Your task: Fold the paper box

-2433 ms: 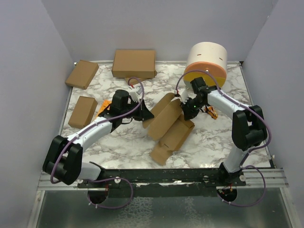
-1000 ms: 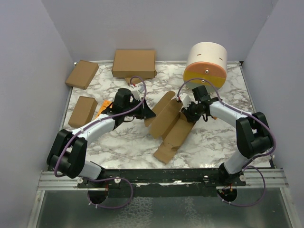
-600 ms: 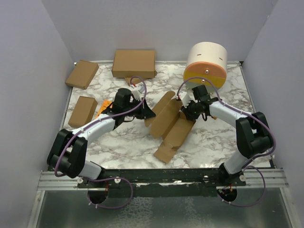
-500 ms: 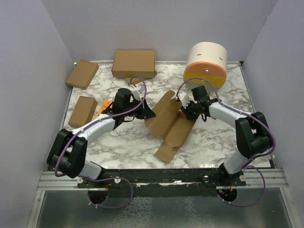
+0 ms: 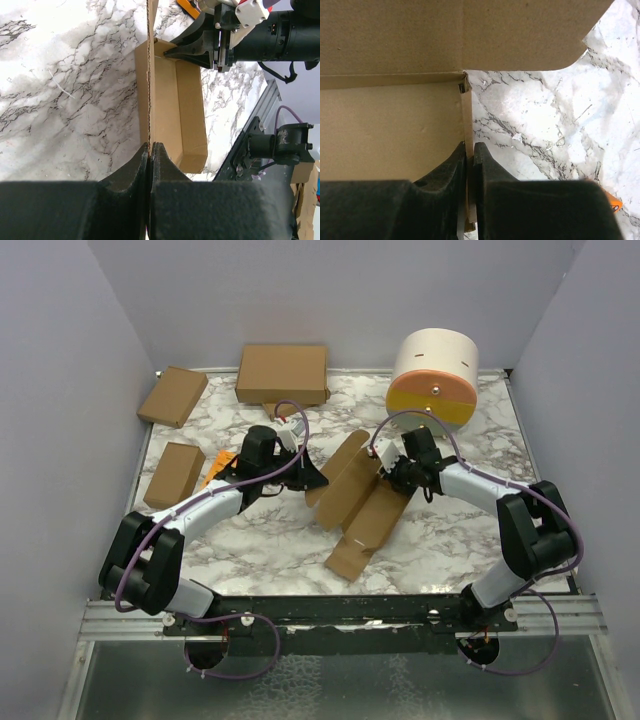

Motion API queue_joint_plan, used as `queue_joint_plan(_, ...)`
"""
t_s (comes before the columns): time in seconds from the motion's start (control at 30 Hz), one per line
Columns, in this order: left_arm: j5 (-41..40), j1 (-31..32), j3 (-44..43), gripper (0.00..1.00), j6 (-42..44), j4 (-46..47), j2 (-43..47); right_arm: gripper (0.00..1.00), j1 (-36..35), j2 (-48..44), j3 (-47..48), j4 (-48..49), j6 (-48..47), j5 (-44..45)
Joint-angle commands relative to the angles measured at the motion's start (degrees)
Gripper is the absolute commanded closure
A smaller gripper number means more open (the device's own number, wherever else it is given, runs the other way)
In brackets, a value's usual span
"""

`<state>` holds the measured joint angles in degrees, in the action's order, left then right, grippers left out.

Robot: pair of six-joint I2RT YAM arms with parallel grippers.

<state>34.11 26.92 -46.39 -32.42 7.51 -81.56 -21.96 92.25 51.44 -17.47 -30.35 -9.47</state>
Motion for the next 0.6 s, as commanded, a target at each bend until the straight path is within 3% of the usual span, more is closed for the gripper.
queue_joint_plan(0.0, 2.3, 0.1, -1.4, 1.00, 1.0, 0.2, 0.3, 0.98, 0.4, 0.1, -0.5, 1.5, -1.8, 6.1)
queue_joint_plan(0.17, 2.1, 0.1, -1.6, 1.00, 1.4, -0.2, 0.4, 0.99, 0.3, -0.6, -1.0, 1.9, -2.6, 7.8)
queue_joint_plan(0.37, 2.0, 0.1, -2.3, 1.00, 1.5, -0.6, 0.2, 0.71, 0.3, 0.7, 1.1, -3.6, -2.8, -2.2)
queue_joint_plan(0.57, 1.8, 0.0, -2.5, 1.00, 1.7, -1.0, 0.3, 0.64, 0.4, -1.9, 1.2, -4.0, -2.4, -3.9)
